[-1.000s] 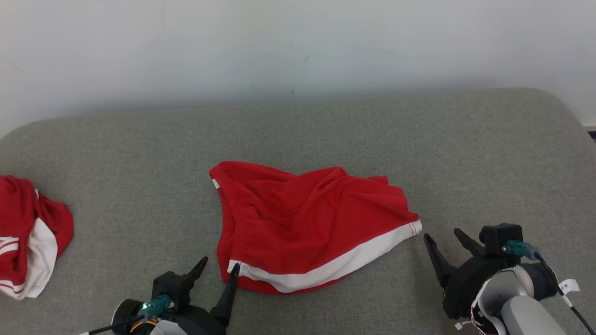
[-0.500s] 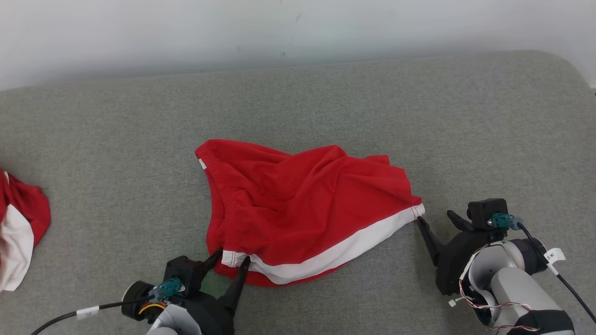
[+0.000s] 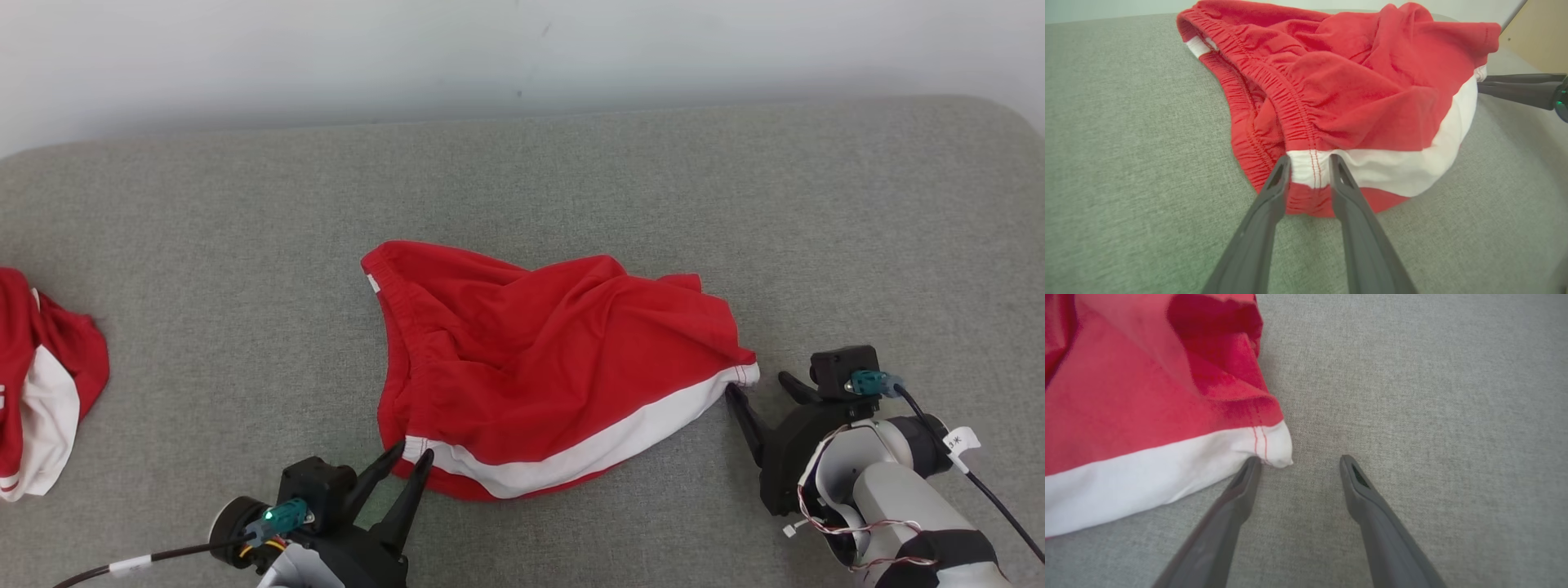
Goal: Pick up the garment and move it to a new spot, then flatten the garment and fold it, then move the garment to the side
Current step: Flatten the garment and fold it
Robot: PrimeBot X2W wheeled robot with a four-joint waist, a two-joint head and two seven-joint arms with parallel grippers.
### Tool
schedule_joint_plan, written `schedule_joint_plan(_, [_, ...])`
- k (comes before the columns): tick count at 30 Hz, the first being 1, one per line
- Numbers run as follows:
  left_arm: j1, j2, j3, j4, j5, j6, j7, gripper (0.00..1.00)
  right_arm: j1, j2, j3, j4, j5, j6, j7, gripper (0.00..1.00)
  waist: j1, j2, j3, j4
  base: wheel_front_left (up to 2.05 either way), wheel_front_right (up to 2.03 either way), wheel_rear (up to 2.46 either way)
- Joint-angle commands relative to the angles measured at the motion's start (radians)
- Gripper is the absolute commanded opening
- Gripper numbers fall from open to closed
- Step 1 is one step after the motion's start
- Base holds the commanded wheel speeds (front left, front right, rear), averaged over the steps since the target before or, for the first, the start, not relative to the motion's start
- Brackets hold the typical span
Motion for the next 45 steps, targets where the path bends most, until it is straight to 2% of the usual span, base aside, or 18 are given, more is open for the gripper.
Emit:
schedule_joint_plan(1, [0.012, 0.000, -0.002, -0.006, -0.003, 0.004, 0.005, 0.45, -0.009, -0.003, 0.007, 0.006, 0.009, -0.002, -0.005, 1.00, 0.0000, -0.0001, 0.003, 0.002, 0.00, 0.00, 0.00])
schedule_joint_plan(3, [0.014, -0.002, -0.005, -0.014, -0.004, 0.006, 0.009, 0.40, -0.019, -0.006, 0.021, 0.016, 0.014, -0.002, -0.010, 1.00, 0.0000, -0.0001, 0.006, 0.005, 0.00, 0.00, 0.00])
schedule_joint_plan(10, [-0.009, -0.009, -0.014, -0.025, 0.000, 0.009, 0.004, 0.43, -0.053, -0.015, 0.098, 0.033, 0.034, -0.002, -0.029, 1.00, 0.0000, -0.0001, 0.012, 0.011, 0.00, 0.00, 0.00])
schedule_joint_plan(16, [-0.010, -0.005, -0.017, -0.014, -0.015, 0.008, 0.009, 0.35, -0.059, -0.029, 0.154, 0.038, 0.068, -0.002, -0.038, 1.00, 0.0000, -0.0001, 0.012, 0.006, 0.00, 0.00, 0.00])
schedule_joint_plan(20, [-0.020, -0.005, -0.018, 0.001, -0.019, 0.012, 0.017, 0.48, -0.069, -0.029, 0.187, 0.040, 0.081, -0.002, -0.052, 1.00, 0.0000, -0.0001, 0.014, 0.003, 0.00, 0.00, 0.00])
schedule_joint_plan(23, [-0.030, -0.012, -0.020, 0.011, -0.021, 0.013, 0.021, 0.49, -0.077, -0.029, 0.210, 0.040, 0.092, -0.002, -0.061, 1.00, 0.0000, -0.0001, 0.015, 0.000, 0.00, 0.00, 0.00])
schedule_joint_plan(25, [-0.034, -0.013, -0.021, 0.015, -0.022, 0.013, 0.018, 0.44, -0.078, -0.028, 0.223, 0.044, 0.100, -0.002, -0.066, 1.00, 0.0000, -0.0001, 0.013, -0.002, 0.00, 0.00, 0.00])
schedule_joint_plan(30, [-0.033, -0.015, -0.025, 0.021, -0.026, 0.013, 0.010, 0.15, -0.081, -0.033, 0.246, 0.054, 0.119, -0.002, -0.077, 1.00, 0.0000, -0.0001, 0.007, -0.004, 0.00, 0.00, 0.00])
schedule_joint_plan(31, [-0.030, -0.015, -0.027, 0.022, -0.028, 0.012, 0.010, 0.03, -0.082, -0.035, 0.250, 0.055, 0.124, -0.002, -0.079, 1.00, 0.0000, -0.0001, 0.006, -0.004, 0.00, 0.00, 0.00])
schedule_joint_plan(32, [-0.026, -0.014, -0.028, 0.023, -0.032, 0.012, 0.011, 0.00, -0.083, -0.036, 0.253, 0.058, 0.127, -0.002, -0.083, 0.98, 0.0000, -0.0001, 0.005, -0.004, 0.00, 0.00, 0.00])
schedule_joint_plan(34, [-0.022, -0.013, -0.031, 0.027, -0.037, 0.010, 0.017, 0.00, -0.088, -0.038, 0.261, 0.061, 0.132, -0.002, -0.088, 0.80, 0.0000, -0.0001, 0.004, -0.004, 0.00, 0.00, 0.00])
schedule_joint_plan(35, [-0.022, -0.013, -0.031, 0.027, -0.037, 0.010, 0.017, 0.00, -0.088, -0.038, 0.261, 0.061, 0.132, -0.002, -0.088, 0.80, 0.0000, -0.0001, 0.004, -0.004, 0.00, 0.00, 0.00])
schedule_joint_plan(36, [-0.021, -0.013, -0.033, 0.028, -0.039, 0.010, 0.019, 0.00, -0.091, -0.038, 0.266, 0.062, 0.135, -0.002, -0.092, 0.43, 0.0000, -0.0001, 0.003, -0.004, 0.00, 0.00, 0.00])
schedule_joint_plan(37, [-0.020, -0.014, -0.034, 0.029, -0.042, 0.009, 0.019, 0.00, -0.094, -0.038, 0.270, 0.062, 0.134, -0.002, -0.096, 0.18, 0.0000, -0.0001, 0.002, -0.004, 0.00, 0.00, 0.00])
schedule_joint_plan(38, [-0.019, -0.014, -0.035, 0.031, -0.046, 0.009, 0.019, 0.00, -0.094, -0.037, 0.275, 0.063, 0.136, -0.002, -0.097, 0.00, 0.0000, -0.0001, 0.000, -0.004, 0.00, 0.00, 0.00])
schedule_joint_plan(45, [-0.014, -0.018, -0.025, 0.029, -0.061, 0.006, -0.025, 0.00, -0.079, -0.049, 0.291, 0.056, 0.168, -0.002, -0.118, 0.00, 0.0000, -0.0001, -0.030, -0.011, 0.00, 0.00, 0.00])
